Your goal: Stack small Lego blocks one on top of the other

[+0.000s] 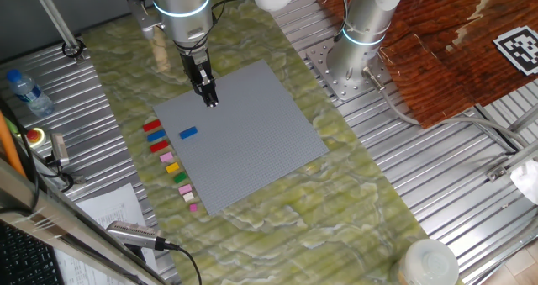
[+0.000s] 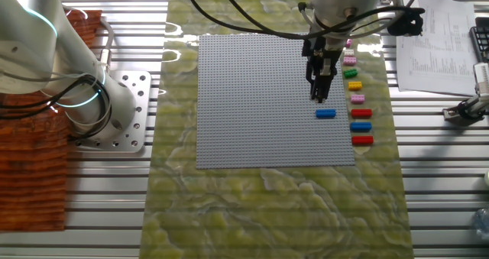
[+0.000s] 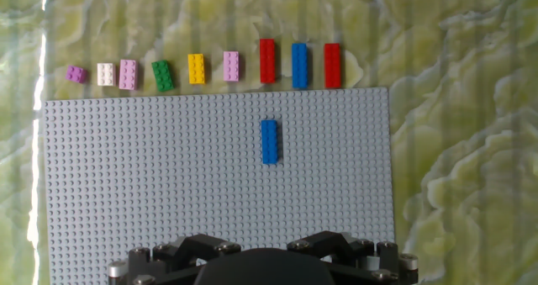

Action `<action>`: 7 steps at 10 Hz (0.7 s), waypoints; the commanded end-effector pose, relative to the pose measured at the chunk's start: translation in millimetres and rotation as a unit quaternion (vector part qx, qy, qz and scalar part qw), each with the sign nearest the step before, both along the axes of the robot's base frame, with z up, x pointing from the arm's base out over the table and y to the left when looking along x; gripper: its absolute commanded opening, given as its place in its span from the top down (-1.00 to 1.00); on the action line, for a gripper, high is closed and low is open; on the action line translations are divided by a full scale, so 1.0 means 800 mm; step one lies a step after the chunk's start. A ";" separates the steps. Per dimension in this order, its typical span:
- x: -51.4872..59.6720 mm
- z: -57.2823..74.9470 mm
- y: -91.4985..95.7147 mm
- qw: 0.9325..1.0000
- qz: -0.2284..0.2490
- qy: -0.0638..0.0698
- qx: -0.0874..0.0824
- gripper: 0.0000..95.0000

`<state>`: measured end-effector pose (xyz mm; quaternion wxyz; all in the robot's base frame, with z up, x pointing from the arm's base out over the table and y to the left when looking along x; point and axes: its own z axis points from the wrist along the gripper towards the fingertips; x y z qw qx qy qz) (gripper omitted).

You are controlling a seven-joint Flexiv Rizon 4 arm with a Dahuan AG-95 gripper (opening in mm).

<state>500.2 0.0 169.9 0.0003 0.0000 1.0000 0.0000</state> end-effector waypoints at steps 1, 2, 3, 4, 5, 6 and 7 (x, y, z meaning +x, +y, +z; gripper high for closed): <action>0.000 0.000 0.000 0.999 -0.002 -0.036 0.022 1.00; 0.000 0.000 0.000 0.999 -0.001 -0.035 0.018 1.00; 0.000 0.000 0.000 0.999 -0.001 -0.035 0.018 1.00; 0.001 0.000 0.000 0.999 -0.001 -0.035 0.017 1.00; 0.001 0.001 0.000 0.999 -0.002 -0.035 0.017 1.00; 0.001 0.001 0.000 0.999 -0.003 -0.034 0.016 1.00; 0.002 0.000 0.000 0.999 -0.003 -0.032 0.014 1.00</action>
